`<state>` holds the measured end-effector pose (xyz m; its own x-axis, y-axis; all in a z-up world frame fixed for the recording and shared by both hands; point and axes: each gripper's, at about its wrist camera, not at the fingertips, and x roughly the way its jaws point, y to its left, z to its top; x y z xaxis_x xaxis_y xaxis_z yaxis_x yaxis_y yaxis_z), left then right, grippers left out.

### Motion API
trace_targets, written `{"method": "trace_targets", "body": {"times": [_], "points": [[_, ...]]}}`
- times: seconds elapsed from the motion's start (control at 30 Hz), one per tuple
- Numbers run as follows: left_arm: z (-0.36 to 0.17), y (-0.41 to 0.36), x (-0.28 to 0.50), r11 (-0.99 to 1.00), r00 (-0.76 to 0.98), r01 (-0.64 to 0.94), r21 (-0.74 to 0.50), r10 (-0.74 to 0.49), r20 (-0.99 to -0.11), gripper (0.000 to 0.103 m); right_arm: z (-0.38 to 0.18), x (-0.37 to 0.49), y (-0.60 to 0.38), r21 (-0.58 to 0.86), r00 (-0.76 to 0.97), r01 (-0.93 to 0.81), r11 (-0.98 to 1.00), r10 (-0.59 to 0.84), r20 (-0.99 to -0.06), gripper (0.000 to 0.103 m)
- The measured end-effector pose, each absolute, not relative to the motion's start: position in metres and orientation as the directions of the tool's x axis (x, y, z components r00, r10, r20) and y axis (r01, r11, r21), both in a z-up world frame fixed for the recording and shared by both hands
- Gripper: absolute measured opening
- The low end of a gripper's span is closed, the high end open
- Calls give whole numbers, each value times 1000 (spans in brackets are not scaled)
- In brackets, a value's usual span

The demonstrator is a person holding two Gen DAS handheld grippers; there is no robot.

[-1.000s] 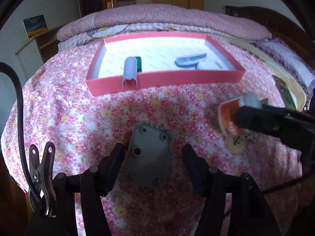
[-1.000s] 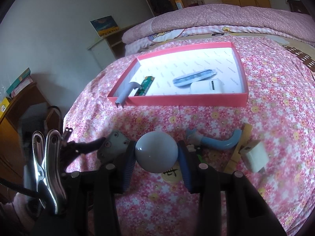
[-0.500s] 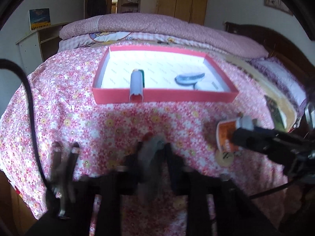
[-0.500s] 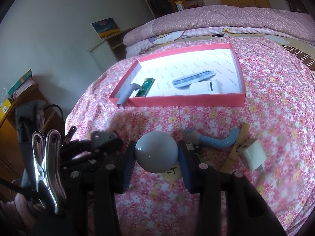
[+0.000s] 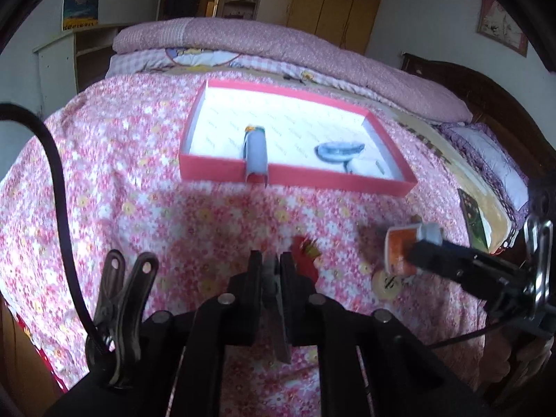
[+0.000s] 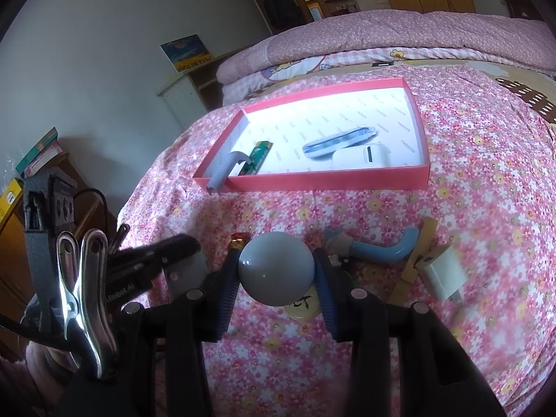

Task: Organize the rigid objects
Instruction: 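Carry grey plate over pink tray while right tool carries white jar toward it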

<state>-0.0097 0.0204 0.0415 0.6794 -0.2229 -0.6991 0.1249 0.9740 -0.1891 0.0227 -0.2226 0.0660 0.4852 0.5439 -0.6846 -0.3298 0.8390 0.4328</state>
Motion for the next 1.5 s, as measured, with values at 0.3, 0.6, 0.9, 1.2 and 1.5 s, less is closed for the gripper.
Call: {"method": "trace_targets", "body": {"times": [0.3,0.6,0.9,1.2,1.5], "points": [[22,16,-20,972,646,136,-191,-234,-726,14,66,20,-223,428,484,-328,842,539,-689,42],[50,16,-25,964,692,167,-207,-264,-672,8,68,20,-222,419,489,-335,844,536,-687,42],[74,21,1,958,717,186,-218,-284,-637,8,76,34,-220,398,490,-345,850,525,-696,42],[63,16,35,960,708,189,-206,-279,-649,8,78,46,-215,382,491,-351,855,515,-702,42],[63,20,59,966,725,168,-197,-257,-639,8,76,51,-216,381,489,-347,857,512,-707,42]]}}
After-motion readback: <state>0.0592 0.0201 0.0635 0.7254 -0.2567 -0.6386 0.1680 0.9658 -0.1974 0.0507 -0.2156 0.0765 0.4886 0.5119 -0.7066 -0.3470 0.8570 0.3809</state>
